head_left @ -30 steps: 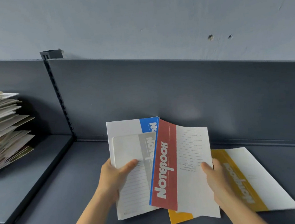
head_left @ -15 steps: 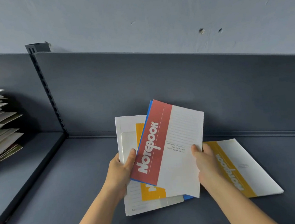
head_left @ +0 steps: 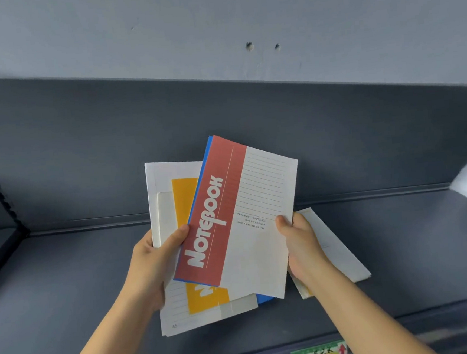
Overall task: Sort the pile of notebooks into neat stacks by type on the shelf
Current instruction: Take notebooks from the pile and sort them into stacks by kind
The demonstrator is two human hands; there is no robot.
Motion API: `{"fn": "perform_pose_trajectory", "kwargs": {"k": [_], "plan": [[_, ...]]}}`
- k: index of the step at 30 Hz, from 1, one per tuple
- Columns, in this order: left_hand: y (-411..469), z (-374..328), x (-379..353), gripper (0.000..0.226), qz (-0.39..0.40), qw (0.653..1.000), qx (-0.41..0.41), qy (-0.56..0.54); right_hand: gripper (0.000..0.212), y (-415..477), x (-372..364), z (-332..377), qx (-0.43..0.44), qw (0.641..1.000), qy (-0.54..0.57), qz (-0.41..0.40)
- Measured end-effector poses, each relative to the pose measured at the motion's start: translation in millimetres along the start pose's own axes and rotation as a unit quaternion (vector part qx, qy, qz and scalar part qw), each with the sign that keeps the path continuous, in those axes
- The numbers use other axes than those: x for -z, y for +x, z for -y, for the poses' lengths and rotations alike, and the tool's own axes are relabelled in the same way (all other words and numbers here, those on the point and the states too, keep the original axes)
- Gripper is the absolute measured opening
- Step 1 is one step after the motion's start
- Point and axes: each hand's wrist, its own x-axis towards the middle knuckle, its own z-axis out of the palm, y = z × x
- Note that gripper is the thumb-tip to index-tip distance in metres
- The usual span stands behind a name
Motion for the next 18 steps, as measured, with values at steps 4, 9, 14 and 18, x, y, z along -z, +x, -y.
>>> {"fn": "perform_pose_trajectory", "kwargs": {"k": [4,9,14,18], "plan": [[-7,-10,-33,0.025,0.014,1.0,0.001,0.012,0.014,4,38,18,0.024,0.999,-0.021,-0.012],[-12,-13,-82,0.021,0.003,1.0,0.007,0.03,0.013,40,134,49,0.039,0.99,-0.12,-0.058],[-17,-1,-140,0.027,0.004,0.998,0.003,0.063,0.014,91,263,57,0.029,0.956,-0.259,-0.137],[-19,10,-185,0.031,0.016,0.997,0.024,0.068,0.014,124,341,48,-0.021,0.925,-0.341,-0.164]]}}
